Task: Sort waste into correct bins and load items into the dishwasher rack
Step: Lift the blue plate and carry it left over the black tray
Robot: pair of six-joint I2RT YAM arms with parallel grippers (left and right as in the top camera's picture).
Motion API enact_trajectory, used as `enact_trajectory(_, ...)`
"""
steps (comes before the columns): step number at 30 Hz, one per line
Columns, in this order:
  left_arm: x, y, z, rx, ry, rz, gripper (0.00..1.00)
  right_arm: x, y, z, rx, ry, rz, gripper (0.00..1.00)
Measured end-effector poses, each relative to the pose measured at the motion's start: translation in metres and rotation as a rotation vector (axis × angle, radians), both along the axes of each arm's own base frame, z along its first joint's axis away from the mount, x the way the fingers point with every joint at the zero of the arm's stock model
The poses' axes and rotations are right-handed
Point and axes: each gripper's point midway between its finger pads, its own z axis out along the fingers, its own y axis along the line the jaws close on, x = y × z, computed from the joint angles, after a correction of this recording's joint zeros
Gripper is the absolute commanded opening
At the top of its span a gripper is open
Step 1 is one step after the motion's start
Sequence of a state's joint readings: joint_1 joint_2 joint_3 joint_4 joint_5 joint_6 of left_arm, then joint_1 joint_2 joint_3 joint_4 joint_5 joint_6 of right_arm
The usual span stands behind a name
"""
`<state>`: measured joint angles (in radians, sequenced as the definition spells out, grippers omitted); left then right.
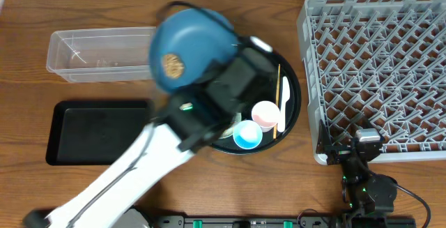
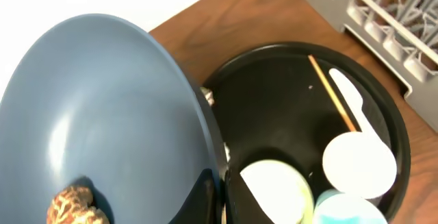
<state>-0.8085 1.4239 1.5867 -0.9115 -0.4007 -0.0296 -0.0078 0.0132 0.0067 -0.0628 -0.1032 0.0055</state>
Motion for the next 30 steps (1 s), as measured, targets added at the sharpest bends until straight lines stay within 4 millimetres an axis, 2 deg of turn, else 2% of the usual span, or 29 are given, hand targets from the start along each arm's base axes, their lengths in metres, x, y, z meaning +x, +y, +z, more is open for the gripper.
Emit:
enact_trajectory(7,-0.013,0.071,0.021,-0.131,0.056,0.133,0.06,0.000,0.000,0.000,0.000,0.000,0.000,0.99)
enact_trajectory(14,-0.023,0.123,0.039,-0.288,0.065,0.232,0.06,0.000,0.000,0.000,0.000,0.000,0.000,0.99)
enact_trajectory(17,-0.028,0.141,0.040,-0.338,0.065,0.271,0.06,0.000,0.000,0.000,0.000,0.000,0.000,0.99)
enact_trajectory(20,-0.031,0.151,0.034,-0.376,0.088,0.296,0.06,0.000,0.000,0.000,0.000,0.000,0.000,0.99)
enact_trajectory(26,-0.027,0.167,0.000,-0.450,0.186,0.351,0.06,0.000,0.000,0.000,0.000,0.000,0.000,0.99)
enact_trajectory(30,-0.021,0.173,-0.015,-0.521,0.217,0.355,0.06,0.000,0.000,0.000,0.000,0.000,0.000,0.99)
